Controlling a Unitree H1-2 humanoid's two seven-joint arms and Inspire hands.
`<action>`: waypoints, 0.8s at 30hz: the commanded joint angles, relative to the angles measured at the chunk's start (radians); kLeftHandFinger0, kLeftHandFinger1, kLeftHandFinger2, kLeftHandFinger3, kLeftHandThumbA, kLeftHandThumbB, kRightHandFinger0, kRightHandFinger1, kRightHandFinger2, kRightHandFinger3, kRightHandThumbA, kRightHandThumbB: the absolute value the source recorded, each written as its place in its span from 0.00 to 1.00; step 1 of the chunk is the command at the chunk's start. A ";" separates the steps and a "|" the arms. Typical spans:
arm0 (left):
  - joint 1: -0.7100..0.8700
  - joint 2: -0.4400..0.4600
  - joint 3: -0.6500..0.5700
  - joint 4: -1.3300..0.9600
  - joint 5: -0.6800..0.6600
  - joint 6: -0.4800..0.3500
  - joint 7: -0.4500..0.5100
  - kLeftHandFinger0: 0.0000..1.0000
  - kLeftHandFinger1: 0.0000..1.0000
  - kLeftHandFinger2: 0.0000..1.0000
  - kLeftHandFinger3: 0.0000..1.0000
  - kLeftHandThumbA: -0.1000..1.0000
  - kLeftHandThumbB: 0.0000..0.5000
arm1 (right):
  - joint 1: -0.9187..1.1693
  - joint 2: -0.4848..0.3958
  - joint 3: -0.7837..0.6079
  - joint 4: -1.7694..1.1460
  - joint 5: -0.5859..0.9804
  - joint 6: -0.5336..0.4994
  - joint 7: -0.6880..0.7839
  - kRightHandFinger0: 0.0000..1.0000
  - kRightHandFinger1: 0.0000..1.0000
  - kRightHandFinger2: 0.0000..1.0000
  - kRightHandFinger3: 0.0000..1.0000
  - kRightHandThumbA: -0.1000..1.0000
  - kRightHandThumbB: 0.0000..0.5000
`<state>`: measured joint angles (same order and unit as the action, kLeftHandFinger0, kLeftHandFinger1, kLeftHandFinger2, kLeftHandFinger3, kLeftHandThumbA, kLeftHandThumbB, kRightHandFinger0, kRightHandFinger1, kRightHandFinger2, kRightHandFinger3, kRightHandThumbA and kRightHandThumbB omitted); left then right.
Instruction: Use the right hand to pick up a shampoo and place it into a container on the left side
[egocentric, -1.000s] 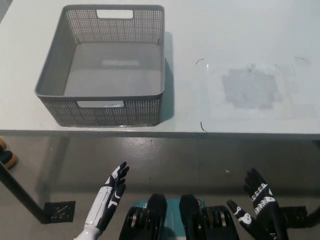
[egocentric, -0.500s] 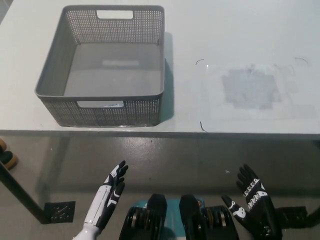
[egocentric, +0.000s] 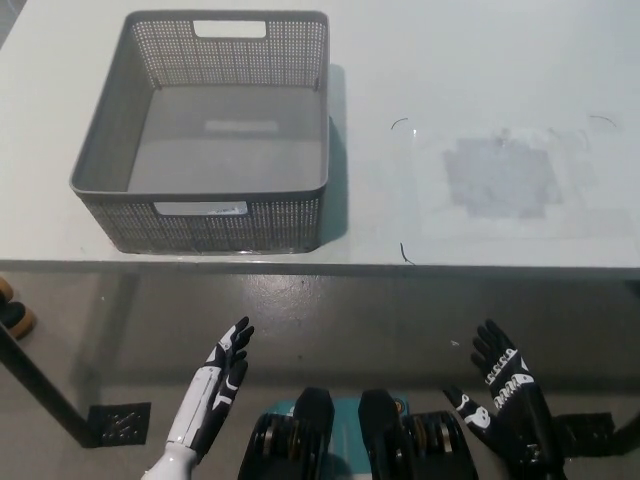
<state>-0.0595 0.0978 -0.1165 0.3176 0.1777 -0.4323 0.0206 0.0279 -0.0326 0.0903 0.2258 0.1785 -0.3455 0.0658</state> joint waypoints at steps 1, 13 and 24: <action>-0.021 -0.003 0.005 -0.006 0.001 -0.038 0.011 1.00 1.00 1.00 1.00 1.00 0.42 | -0.020 0.015 -0.012 -0.017 0.001 -0.023 0.018 1.00 1.00 1.00 1.00 0.92 0.68; -0.020 -0.002 0.007 -0.011 -0.005 -0.038 0.007 1.00 1.00 1.00 1.00 1.00 0.44 | -0.023 0.020 -0.017 -0.007 -0.002 -0.029 0.022 1.00 1.00 1.00 1.00 0.91 0.65; -0.019 -0.003 0.012 -0.013 -0.005 -0.034 0.005 1.00 1.00 1.00 1.00 1.00 0.43 | -0.031 0.018 -0.014 -0.006 -0.008 -0.022 0.024 1.00 1.00 1.00 1.00 0.89 0.66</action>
<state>-0.0614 0.0976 -0.1104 0.3180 0.1759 -0.4323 0.0205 0.0208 -0.0256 0.0808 0.2272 0.1766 -0.3454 0.0685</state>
